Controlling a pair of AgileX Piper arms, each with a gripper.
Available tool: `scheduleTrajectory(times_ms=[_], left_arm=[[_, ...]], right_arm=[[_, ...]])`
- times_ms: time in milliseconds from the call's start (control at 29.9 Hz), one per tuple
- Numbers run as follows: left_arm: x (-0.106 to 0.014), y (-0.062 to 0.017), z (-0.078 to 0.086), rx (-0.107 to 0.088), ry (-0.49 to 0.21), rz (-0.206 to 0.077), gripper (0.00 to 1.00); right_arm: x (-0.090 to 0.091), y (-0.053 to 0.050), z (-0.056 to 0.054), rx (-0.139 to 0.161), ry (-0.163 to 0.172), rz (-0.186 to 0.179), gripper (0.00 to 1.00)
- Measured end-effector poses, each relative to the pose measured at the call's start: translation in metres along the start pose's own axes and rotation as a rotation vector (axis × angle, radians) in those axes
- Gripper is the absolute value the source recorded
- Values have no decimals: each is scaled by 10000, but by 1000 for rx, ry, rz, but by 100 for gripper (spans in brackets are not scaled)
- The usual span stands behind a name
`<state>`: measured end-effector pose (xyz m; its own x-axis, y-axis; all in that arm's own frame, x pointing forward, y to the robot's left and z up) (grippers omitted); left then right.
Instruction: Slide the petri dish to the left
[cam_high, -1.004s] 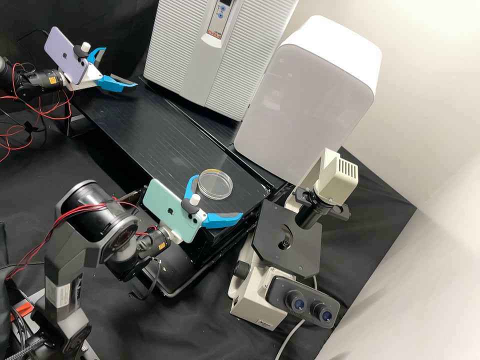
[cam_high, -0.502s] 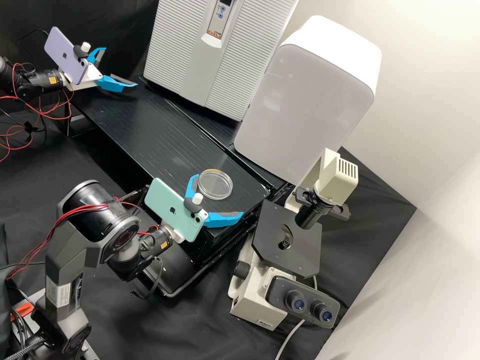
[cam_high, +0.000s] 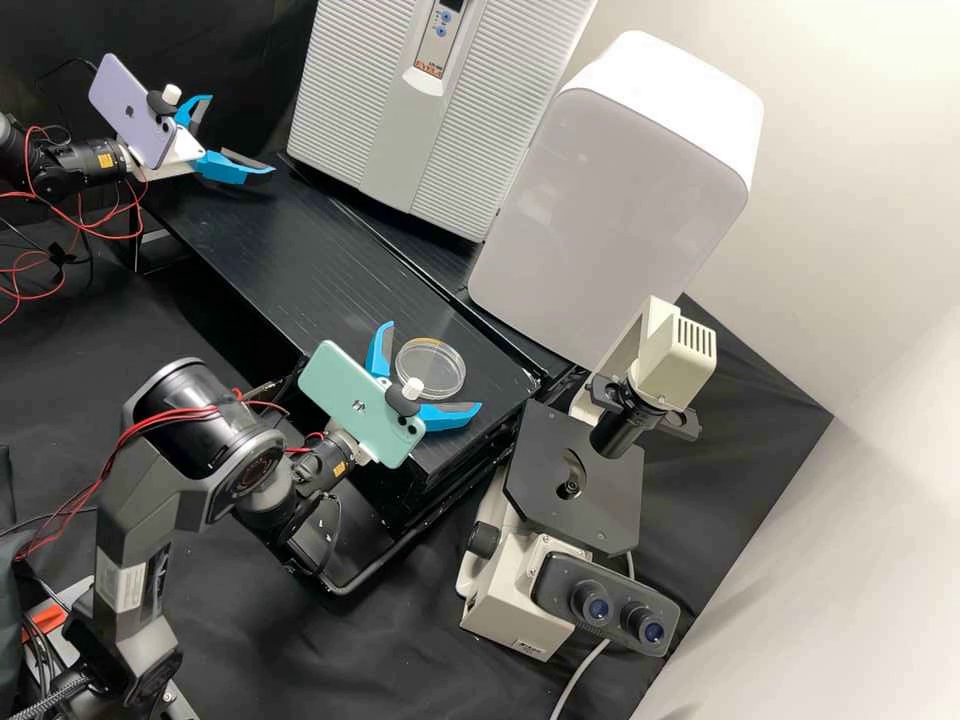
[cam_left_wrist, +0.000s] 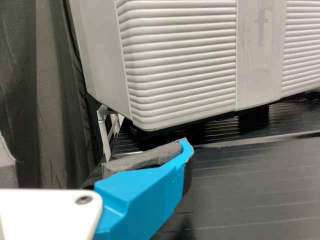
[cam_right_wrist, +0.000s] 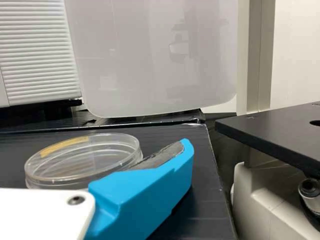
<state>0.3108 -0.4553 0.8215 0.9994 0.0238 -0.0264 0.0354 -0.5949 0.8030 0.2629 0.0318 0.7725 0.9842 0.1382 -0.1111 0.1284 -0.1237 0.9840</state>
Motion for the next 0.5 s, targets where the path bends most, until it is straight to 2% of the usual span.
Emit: scheduleTrajectory(times_ms=[134,368,435,502], left_arm=[[0,0,0,0,0,0,100],[0,0,0,0,0,0,100],[0,0,0,0,0,0,100],[0,0,0,0,0,0,100]], right_arm=[[9,5,-14,13,-1,-14,100],[8,6,-13,12,0,-16,100],[9,1,-17,-1,-1,-14,100],[14,-29,-17,-37,-3,-22,100]])
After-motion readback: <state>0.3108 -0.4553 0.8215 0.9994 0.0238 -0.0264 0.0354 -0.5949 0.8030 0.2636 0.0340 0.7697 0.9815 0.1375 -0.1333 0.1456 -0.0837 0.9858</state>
